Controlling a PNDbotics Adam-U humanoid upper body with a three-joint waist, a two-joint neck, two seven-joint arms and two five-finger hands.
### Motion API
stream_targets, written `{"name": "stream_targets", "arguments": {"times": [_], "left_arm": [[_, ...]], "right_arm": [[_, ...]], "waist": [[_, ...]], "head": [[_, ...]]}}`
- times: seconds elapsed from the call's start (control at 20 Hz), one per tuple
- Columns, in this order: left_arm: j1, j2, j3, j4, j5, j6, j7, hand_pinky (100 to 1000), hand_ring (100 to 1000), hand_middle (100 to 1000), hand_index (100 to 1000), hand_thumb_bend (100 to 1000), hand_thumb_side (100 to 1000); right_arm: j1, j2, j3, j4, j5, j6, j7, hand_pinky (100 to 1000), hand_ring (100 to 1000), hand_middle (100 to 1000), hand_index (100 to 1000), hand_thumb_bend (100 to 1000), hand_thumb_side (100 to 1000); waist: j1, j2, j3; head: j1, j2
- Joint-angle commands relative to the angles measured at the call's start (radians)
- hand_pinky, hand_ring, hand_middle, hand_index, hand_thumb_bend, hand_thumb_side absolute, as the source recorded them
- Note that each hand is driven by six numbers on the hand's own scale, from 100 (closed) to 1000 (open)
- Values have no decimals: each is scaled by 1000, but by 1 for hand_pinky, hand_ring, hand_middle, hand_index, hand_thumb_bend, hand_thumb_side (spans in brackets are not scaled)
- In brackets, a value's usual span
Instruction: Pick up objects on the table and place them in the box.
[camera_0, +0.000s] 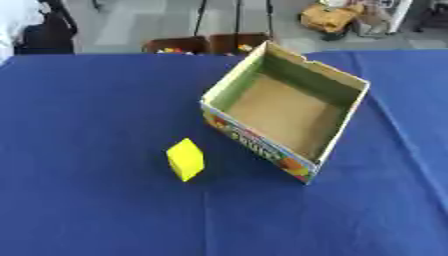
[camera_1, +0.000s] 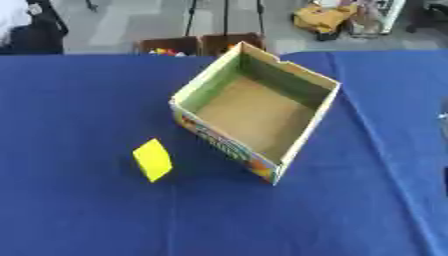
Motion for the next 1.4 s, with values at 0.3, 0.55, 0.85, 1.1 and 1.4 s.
{"name": "stream_targets", "arguments": {"times": [0.3,0.55,0.85,1.1,1.4], "left_arm": [[17,240,-42,-14,-317,46,37,715,767,856,1000,100,910],[12,325,-94,-14,-495,77,15,687,754,858,1000,100,927],[-16,417,-174,-14,-623,81,-72,669,763,872,1000,100,960],[-54,468,-237,-14,-660,76,-182,665,772,873,1000,100,976],[-124,477,-316,-2,-634,124,-308,655,766,871,1000,100,985]], "right_arm": [[-6,-37,0,-17,5,4,9,753,764,626,834,100,569],[-5,-38,4,-17,2,4,15,754,764,625,834,100,570],[-5,-39,10,-17,-3,5,24,754,765,624,834,100,570],[-6,-37,16,-17,-9,6,33,755,765,624,833,100,570],[-8,-34,23,-17,-16,8,45,756,766,621,833,100,568]], "waist": [[24,-19,-3],[30,-23,-7],[40,-26,-18],[50,-32,-30],[57,-34,-46]], "head": [[0,0],[5,3],[15,6],[27,7],[44,2]]}}
